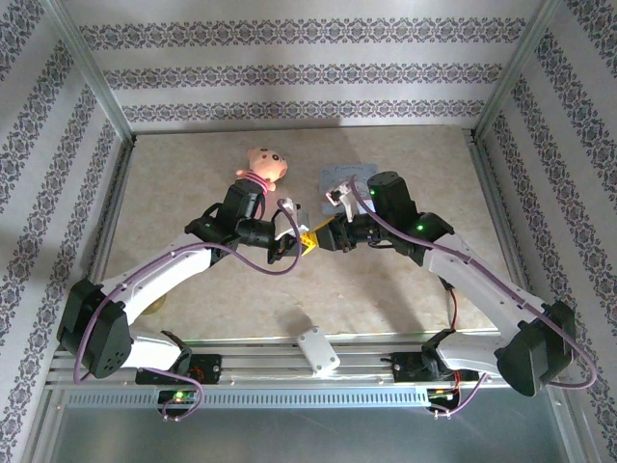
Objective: Unlock the padlock with the key
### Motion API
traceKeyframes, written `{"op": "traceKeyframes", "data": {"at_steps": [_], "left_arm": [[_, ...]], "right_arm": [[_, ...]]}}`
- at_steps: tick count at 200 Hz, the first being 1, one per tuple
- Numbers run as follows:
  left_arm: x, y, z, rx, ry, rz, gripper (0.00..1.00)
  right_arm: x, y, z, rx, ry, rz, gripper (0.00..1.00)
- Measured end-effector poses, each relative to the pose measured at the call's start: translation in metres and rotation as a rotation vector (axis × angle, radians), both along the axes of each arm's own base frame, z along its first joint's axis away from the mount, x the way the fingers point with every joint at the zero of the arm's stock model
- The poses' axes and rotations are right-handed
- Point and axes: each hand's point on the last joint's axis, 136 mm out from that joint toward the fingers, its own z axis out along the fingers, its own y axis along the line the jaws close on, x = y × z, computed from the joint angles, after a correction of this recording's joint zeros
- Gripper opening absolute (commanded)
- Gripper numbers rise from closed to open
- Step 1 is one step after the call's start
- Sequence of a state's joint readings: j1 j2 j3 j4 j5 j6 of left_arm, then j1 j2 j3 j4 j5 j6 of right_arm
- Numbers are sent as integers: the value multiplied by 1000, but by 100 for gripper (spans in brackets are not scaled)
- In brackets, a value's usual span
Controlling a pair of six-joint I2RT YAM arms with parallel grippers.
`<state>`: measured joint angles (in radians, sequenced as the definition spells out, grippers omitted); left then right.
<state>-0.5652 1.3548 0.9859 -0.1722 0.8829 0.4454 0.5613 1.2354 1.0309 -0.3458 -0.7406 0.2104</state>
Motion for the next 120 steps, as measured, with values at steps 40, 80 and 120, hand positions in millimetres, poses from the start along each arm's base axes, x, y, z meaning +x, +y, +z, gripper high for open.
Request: {"op": "traceKeyframes", "data": {"at_steps": [40,80,120], "left_arm": [[0,2,-3,3,5,5,0],[2,4,-5,10,10,18,0],[1,10,-4,-2,29,35,24]], "right_arm": [[0,1,-8,-21,14,2,21],[1,1,-8,-25,-7,8,4],[3,2,-9,-35,-24,-2,0]]}}
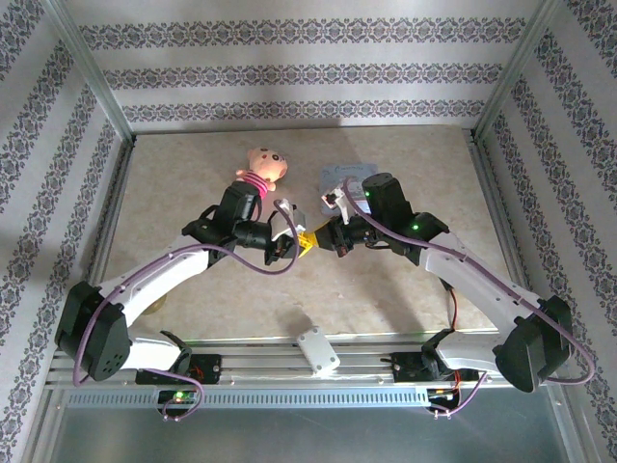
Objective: Unlock the padlock with the key
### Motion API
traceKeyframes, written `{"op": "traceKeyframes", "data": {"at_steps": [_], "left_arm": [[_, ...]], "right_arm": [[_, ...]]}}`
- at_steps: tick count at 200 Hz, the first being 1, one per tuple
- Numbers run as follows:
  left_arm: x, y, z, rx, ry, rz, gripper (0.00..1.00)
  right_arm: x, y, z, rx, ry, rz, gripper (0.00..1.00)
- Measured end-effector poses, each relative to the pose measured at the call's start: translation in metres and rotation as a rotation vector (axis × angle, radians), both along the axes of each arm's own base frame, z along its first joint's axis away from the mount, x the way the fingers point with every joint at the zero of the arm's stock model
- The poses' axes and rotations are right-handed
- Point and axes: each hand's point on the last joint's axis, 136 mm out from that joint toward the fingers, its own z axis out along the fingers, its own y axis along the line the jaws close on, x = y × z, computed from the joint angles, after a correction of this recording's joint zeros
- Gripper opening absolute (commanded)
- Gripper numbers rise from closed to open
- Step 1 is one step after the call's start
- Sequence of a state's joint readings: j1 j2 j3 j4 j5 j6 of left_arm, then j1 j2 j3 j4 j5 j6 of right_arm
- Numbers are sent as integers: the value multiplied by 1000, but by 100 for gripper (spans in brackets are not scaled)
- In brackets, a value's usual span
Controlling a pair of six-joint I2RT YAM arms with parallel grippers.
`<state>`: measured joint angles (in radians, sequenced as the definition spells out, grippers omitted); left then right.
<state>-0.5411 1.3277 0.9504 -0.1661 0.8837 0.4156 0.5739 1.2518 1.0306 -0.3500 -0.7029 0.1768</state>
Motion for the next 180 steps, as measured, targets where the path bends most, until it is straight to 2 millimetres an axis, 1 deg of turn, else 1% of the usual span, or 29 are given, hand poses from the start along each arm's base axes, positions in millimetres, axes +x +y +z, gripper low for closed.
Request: {"op": "traceKeyframes", "data": {"at_steps": [9,17,22,43,59,81,98,112,133,167,180], "left_arm": [[1,5,2,-12,4,20,30],[3,11,6,-29,3,46,39],[4,15,8,-43,0,62,41],[10,27,15,-101,-5,132,42],[16,33,19,-152,0,205,43],[35,42,24,-230,37,367,43],[49,48,30,-295,90,481,49],[56,49,41,-358,124,522,50],[61,48,55,-440,173,538,50],[71,45,62,-503,265,566,50],[78,43,63,-518,307,583,49]], "right_arm": [[2,-1,-2,-9,1,-13,0],[4,-3,-5,-18,2,-26,0],[5,-4,-7,-21,6,-35,0],[13,-8,-11,-15,23,-83,0],[23,-11,-10,11,30,-131,0],[36,-11,-3,70,38,-191,0],[44,-10,2,117,49,-229,0],[52,-10,6,152,64,-268,0],[65,-11,10,207,87,-328,0],[84,-25,7,308,159,-430,0],[90,-28,8,344,179,-452,0]]}}
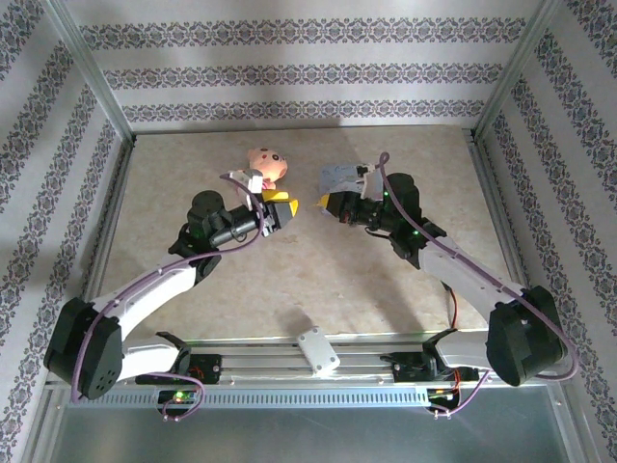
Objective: Unlock the padlock with the key
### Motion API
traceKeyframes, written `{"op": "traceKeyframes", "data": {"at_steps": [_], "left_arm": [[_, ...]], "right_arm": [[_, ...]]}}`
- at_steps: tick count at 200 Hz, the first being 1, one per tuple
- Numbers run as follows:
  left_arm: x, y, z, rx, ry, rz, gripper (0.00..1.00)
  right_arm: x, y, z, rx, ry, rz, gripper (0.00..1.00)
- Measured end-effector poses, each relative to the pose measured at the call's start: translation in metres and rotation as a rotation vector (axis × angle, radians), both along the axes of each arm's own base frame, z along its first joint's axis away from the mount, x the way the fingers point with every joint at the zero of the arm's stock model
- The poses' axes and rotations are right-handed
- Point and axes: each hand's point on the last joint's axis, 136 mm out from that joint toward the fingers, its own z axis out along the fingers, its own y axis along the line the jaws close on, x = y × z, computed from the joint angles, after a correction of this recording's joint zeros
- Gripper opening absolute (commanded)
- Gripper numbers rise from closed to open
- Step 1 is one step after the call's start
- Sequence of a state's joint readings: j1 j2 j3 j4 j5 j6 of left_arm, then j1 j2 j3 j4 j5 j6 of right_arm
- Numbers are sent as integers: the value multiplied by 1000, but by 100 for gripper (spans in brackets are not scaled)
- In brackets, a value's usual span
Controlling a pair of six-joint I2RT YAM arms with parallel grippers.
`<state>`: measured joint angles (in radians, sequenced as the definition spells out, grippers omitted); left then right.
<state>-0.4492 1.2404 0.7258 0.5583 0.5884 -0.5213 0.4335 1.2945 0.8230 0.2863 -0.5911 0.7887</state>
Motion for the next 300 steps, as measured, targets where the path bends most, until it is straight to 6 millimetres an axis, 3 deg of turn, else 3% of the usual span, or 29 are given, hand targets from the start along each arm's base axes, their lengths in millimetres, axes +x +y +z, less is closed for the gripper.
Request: {"op": "traceKeyframes", "data": {"at_steps": [63,96,117,149,196,238,262,300], "left_arm": [[28,-20,-3,-135,150,-37,38],[32,-30,-9,-201,198,-92,32],[31,-34,-3,-250,198,-126,29],[30,-34,9,-304,177,-146,15],[30,-33,15,-327,167,-153,5],[29,-33,18,-333,159,-162,7],[29,-33,18,-337,160,-162,0],[29,-32,19,-341,163,-162,0]], "right_arm": [[7,1,28,145,-18,-25,0],[14,6,29,208,-1,-21,0],[16,9,27,232,17,-16,0],[17,9,36,265,0,-8,0],[15,10,43,291,-11,-1,0],[14,10,46,306,-22,4,0],[15,10,46,313,-18,5,0],[15,11,46,317,-19,9,0]]}}
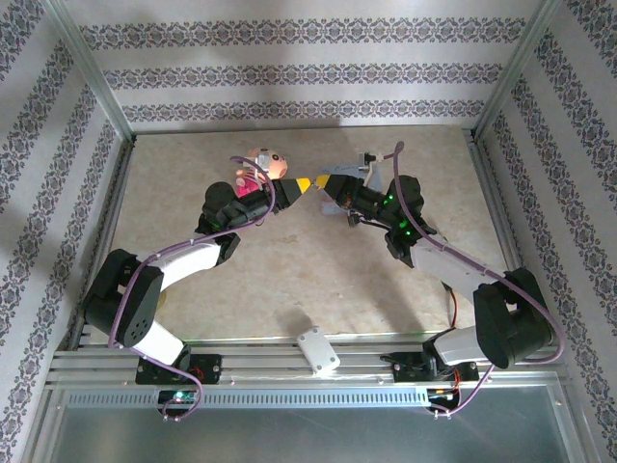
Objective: Unlock the padlock with the key
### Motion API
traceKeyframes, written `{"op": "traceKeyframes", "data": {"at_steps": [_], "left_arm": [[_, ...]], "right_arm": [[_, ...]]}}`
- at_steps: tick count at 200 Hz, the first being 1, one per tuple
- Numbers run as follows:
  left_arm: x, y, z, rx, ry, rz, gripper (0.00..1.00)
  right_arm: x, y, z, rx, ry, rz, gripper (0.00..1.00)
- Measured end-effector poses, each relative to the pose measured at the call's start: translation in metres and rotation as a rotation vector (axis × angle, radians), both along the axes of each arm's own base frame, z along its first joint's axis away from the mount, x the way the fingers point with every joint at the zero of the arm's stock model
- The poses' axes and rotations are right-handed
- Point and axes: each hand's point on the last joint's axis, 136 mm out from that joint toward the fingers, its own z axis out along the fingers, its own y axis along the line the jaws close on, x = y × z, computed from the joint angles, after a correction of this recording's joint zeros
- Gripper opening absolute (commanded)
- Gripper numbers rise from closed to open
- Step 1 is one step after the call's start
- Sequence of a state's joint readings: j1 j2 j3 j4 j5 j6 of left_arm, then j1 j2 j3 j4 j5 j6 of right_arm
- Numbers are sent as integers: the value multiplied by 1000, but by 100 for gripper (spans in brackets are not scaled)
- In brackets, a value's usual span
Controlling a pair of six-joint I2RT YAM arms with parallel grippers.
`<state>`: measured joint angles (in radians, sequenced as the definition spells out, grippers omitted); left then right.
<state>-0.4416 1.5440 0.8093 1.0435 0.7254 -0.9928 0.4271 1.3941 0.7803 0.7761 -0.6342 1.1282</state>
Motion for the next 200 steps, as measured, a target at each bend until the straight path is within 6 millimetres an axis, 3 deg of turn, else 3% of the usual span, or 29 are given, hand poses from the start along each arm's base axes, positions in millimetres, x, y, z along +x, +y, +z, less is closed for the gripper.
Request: {"op": "traceKeyframes", "data": {"at_steps": [14,35,72,94,128,200], "left_arm": [[0,1,0,0,-2,1,0],[-2,0,1,10,-15,-10,0],[-17,1,1,100,-38,-34,0],[-33,1,22,162,-117,-76,0],[-56,-1,47,274,-235,-162,0],[-85,-1,16,426,-216,-335,0]], "right_arm": [[0,0,0,0,-2,3,13],[1,-4,-4,-10,-2,-3,25],[-4,-25,-18,-56,1,-46,28],[-7,-38,-20,-102,-16,-78,32],[-31,-40,-2,-161,-138,-33,33],[-84,-14,7,-205,-305,211,36]]}}
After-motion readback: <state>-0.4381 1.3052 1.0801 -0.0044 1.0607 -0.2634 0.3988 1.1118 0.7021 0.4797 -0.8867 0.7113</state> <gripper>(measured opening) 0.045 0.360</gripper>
